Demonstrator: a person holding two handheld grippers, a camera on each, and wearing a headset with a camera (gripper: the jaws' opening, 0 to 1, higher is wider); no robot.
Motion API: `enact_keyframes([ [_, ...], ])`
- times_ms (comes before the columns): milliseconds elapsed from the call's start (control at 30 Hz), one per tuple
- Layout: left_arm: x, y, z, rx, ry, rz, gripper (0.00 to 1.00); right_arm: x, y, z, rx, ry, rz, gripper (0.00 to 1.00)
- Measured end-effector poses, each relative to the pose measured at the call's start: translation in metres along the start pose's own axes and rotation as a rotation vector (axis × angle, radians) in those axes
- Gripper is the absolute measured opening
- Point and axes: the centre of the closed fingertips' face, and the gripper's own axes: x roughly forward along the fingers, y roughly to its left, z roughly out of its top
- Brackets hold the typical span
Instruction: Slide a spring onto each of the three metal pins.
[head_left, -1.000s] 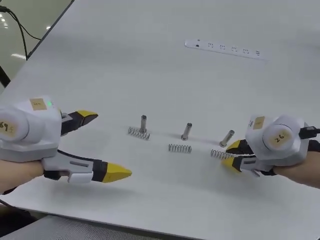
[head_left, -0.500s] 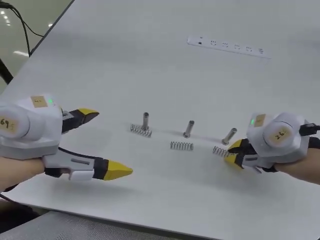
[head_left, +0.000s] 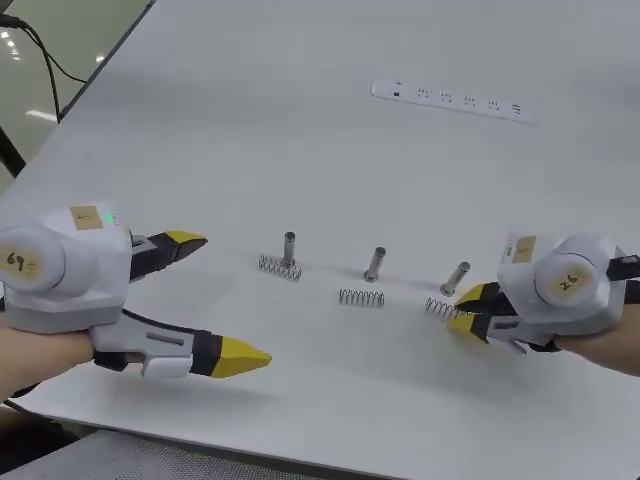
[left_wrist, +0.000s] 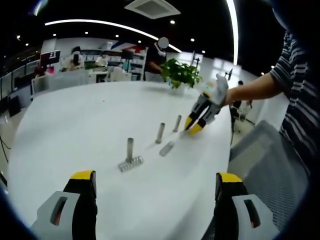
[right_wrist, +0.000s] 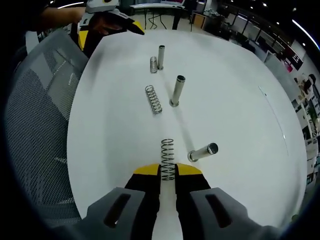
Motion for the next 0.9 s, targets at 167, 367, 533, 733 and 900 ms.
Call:
enact_keyframes([
  [167,0.003,-0.008,0.000,0.005,0.006,-0.029,0.96,-0.008,0.005,0.006,-0.019,-0.011,0.002,0.08],
  [367,0.009,-0.018,0.001,0.009,0.011,-0.070,0.93,-0.019,0.010,0.019,-0.055,-0.034,0.006,0.08],
  [533,0.017,-0.027,0.004,0.019,0.015,-0.105,0.90,-0.027,0.015,0.029,-0.081,-0.040,0.010,0.08],
  [733,0.025,-0.040,0.015,0.013,-0.010,-0.160,0.87,-0.032,0.021,0.035,-0.114,-0.038,0.021,0.08],
  [900,0.033,-0.047,0.020,0.025,-0.010,-0.195,0.83,-0.034,0.026,0.038,-0.132,-0.040,0.029,0.08],
])
